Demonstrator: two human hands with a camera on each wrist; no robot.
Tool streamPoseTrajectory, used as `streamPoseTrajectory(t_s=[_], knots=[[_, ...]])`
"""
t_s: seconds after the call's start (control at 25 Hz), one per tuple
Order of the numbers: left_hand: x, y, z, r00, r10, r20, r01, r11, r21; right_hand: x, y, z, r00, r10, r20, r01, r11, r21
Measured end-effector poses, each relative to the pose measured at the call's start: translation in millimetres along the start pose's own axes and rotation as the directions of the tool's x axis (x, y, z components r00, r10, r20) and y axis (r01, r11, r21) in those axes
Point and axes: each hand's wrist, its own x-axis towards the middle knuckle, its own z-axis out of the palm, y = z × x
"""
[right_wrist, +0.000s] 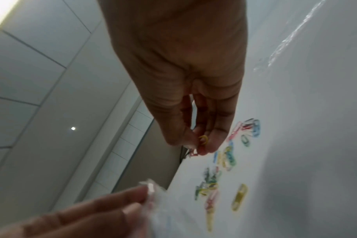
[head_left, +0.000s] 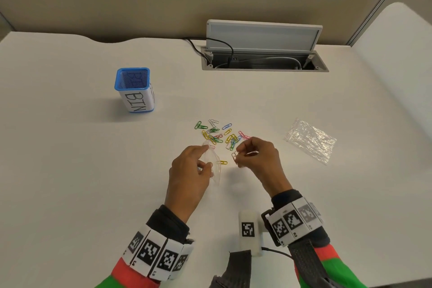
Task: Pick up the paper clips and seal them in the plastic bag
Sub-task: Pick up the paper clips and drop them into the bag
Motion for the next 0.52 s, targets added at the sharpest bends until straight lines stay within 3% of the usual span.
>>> streamPoseTrajectory(t_s=[0.16,0.28,0.52], knots=[[1,1,0,1.000,-0.008,-0.005,0.008,1.000,0.011,-8,-25,5,0.990,-0.090,0.110,0.072,0.985,0.158],[2,-1,1,1.000,0.002,-0.019,-0.002,1.000,-0.019,-14,-30,15,0.972,-0.151,0.178,0.137,0.987,0.088],[3,-2,0,1.000,0.003,-0.026,-0.004,1.000,-0.020,-16,-32,27,0.956,-0.218,0.194,0.234,0.970,-0.060]])
